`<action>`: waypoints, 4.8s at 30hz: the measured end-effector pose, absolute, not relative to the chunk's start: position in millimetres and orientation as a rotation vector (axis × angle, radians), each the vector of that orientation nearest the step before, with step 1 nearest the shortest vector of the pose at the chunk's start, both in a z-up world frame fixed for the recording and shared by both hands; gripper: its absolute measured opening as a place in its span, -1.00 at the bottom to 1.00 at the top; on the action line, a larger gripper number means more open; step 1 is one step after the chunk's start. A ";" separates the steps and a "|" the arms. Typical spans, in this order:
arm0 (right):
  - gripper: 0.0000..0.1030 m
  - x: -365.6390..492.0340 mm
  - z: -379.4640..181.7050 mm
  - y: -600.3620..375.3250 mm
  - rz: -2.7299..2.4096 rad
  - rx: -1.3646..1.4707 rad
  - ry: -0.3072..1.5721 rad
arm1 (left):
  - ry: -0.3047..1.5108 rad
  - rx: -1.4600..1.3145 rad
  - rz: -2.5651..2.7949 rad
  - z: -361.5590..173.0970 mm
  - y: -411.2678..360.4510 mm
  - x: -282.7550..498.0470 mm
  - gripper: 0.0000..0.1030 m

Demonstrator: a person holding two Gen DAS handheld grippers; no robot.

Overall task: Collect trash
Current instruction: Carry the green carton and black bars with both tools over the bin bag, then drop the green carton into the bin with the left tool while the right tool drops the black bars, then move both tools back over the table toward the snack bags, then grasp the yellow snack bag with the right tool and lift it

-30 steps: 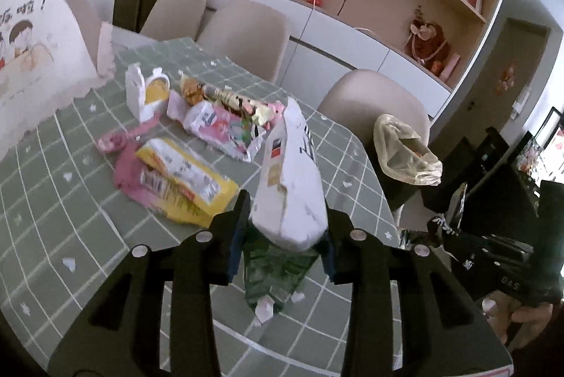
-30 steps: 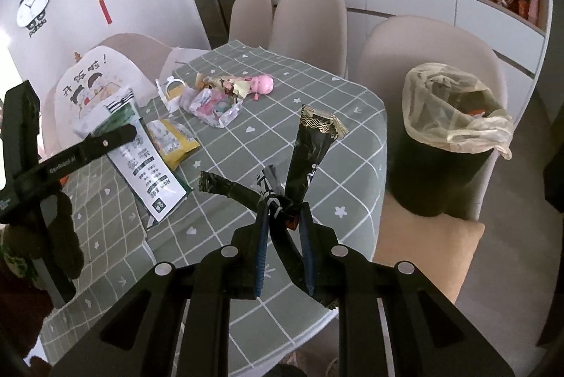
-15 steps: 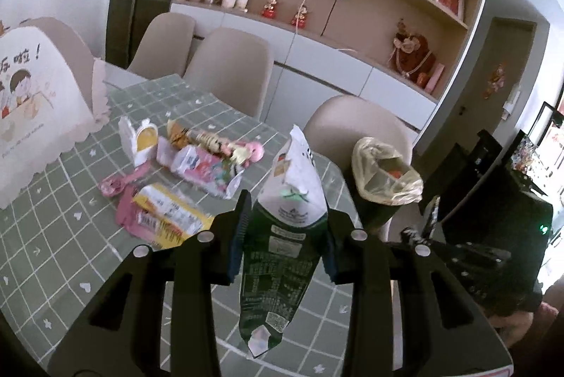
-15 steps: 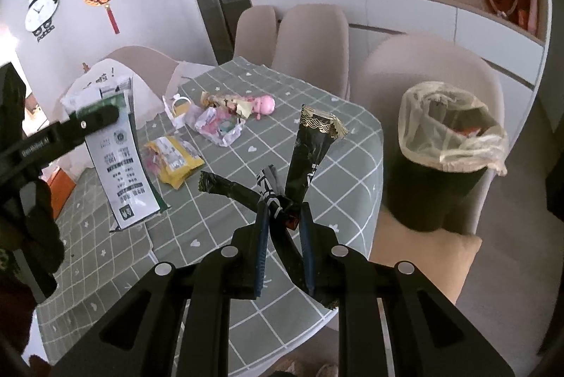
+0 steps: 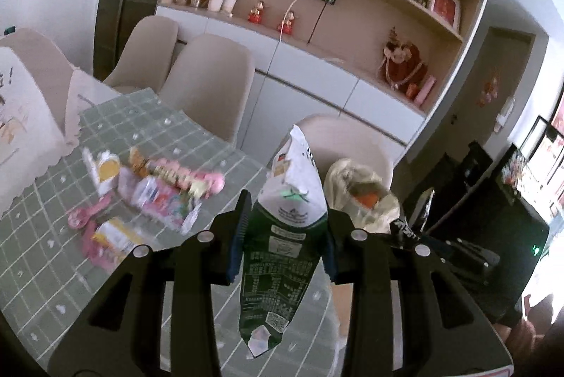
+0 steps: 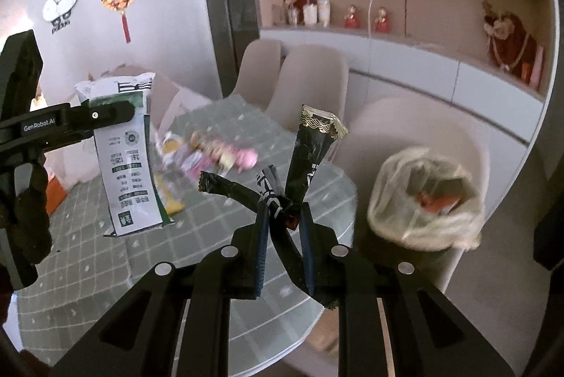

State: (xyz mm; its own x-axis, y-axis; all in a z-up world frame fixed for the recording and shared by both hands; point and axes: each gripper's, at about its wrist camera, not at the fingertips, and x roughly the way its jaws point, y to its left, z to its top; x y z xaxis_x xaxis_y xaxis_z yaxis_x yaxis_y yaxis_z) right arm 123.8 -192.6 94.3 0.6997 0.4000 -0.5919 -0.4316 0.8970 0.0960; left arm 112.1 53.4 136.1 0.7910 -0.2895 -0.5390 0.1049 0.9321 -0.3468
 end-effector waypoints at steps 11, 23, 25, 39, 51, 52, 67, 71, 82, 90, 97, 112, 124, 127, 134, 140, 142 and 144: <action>-0.65 205.9 130.3 -314.8 0.363 -0.058 0.530 | 0.457 -0.333 -0.255 196.8 -51.3 216.1 -0.35; -0.65 265.9 128.0 -458.2 0.164 0.047 0.521 | 0.492 -0.282 -0.383 168.4 -202.9 327.4 -0.35; -0.65 275.9 118.9 -471.5 0.154 0.078 0.539 | 0.509 -0.286 -0.392 156.5 -215.8 342.7 -0.35; -0.65 337.8 58.2 -461.0 0.253 0.118 0.672 | 0.762 -0.372 -0.348 73.8 -200.6 377.0 0.08; -0.65 370.3 -7.0 -391.4 0.389 0.096 0.836 | 0.837 -0.273 -0.133 50.8 -120.9 303.0 0.11; -0.65 371.6 -9.4 -388.7 0.388 0.096 0.842 | 0.845 -0.268 -0.124 49.2 -116.2 298.9 0.11; -0.19 344.3 -8.9 -367.6 0.349 0.152 0.879 | 0.881 -0.338 -0.037 38.1 -46.3 241.2 0.11; -0.19 322.7 1.6 -352.1 0.338 0.141 0.865 | 0.873 -0.354 -0.012 35.5 -21.0 217.1 0.12; -0.19 245.1 26.6 -276.0 0.392 0.107 0.815 | 0.851 -0.405 0.094 21.2 75.4 124.6 0.14; -0.07 185.1 26.7 -213.6 0.413 0.102 0.833 | 0.826 -0.429 0.153 11.0 156.2 74.8 0.14; -0.07 157.0 8.3 -133.1 0.501 -0.009 0.924 | 0.814 -0.489 0.195 6.6 211.7 41.9 0.14; -0.07 159.5 -21.5 53.8 0.807 -0.172 0.981 | 0.854 -0.481 0.215 -12.9 268.5 26.0 0.17; -0.06 219.1 -57.1 125.8 0.829 -0.158 1.001 | 0.873 -0.533 0.184 -36.1 294.9 36.8 0.17; -0.05 219.1 -60.7 118.3 0.833 -0.143 1.027 | 0.880 -0.543 0.172 -40.8 295.8 42.3 0.17; -0.67 209.2 -57.1 90.8 0.833 -0.183 1.074 | 0.903 -0.533 0.102 -46.7 277.2 68.3 0.17; -0.74 198.7 -59.6 24.2 0.672 -0.119 1.084 | 0.923 -0.518 0.032 -48.9 253.4 93.7 0.17; -0.74 196.5 -59.0 0.1 0.606 -0.070 1.083 | 0.929 -0.517 0.025 -50.5 246.6 101.7 0.17; -0.74 191.5 -57.5 -28.7 0.547 -0.021 1.074 | 0.941 -0.524 0.030 -53.6 240.0 112.8 0.17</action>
State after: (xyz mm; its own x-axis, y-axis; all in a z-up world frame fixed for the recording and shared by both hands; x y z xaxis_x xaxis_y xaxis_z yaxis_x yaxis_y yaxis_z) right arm 191.5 -28.7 -57.5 0.3574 0.4134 -0.8375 -0.4338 0.8676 0.2432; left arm 112.8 240.0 -53.6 0.5983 -0.1985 -0.7763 -0.2483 0.8752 -0.4152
